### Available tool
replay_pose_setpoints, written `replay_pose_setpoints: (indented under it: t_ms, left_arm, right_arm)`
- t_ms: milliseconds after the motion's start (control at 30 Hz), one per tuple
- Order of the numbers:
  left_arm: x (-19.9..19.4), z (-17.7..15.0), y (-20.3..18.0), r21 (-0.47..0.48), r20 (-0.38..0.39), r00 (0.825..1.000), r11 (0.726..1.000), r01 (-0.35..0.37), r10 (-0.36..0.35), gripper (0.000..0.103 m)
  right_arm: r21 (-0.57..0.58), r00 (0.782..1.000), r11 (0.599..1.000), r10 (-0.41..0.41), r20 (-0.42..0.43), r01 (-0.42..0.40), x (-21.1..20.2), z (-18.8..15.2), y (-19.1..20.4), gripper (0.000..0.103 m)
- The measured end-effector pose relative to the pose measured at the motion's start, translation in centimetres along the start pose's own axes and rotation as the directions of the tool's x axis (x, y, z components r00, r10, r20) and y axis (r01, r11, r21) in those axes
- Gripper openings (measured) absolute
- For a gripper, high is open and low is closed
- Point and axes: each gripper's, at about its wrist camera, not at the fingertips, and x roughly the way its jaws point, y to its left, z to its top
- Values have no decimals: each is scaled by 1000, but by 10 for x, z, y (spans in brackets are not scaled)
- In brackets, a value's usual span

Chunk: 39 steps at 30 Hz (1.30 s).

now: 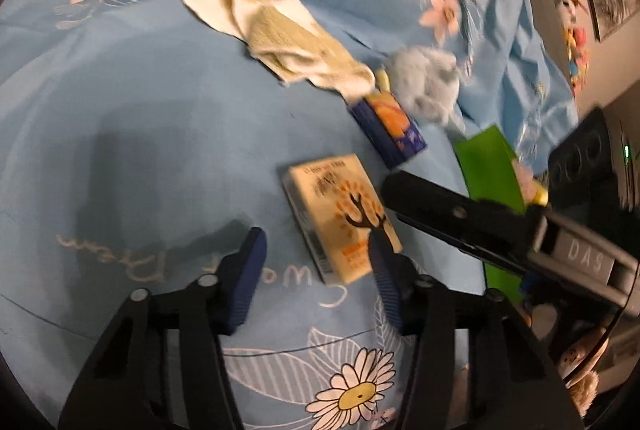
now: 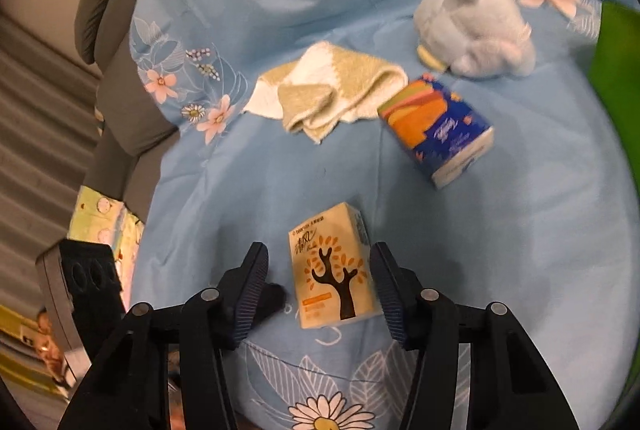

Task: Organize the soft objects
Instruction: 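Grasp the white tree-print tissue pack with the right gripper and lift it, then carry the tissue pack toward the green box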

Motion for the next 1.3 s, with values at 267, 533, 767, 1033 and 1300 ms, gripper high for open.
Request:
replay_pose_setpoints:
  t_ms: [267,533,767,1033,1300]
  left_arm:
    - [14,1,0,-24,-16,998,998,60,-61,34]
    - [14,1,0,-16,11,998,998,64,-64,33]
    - [1,1,-6,17,76,994,997,76,-77,32]
    - [-11,3,-13,51,129,984,992,116,-122,32]
    - [-17,2,-17,55,153,978,990,132,-139,31]
  right_arm:
    - [33,998,999,18,-60,-16,21,1,-5,52]
    - [21,995,998,-61,-79,63,36,-2,-6,52]
    - [36,999,999,-35,-36,36,28,-4,-2,52]
    - [-10,998,999,-47,48,47,7,-6,13,52]
    - [-20,995,998,-55,88,57,-2,-8,20,52]
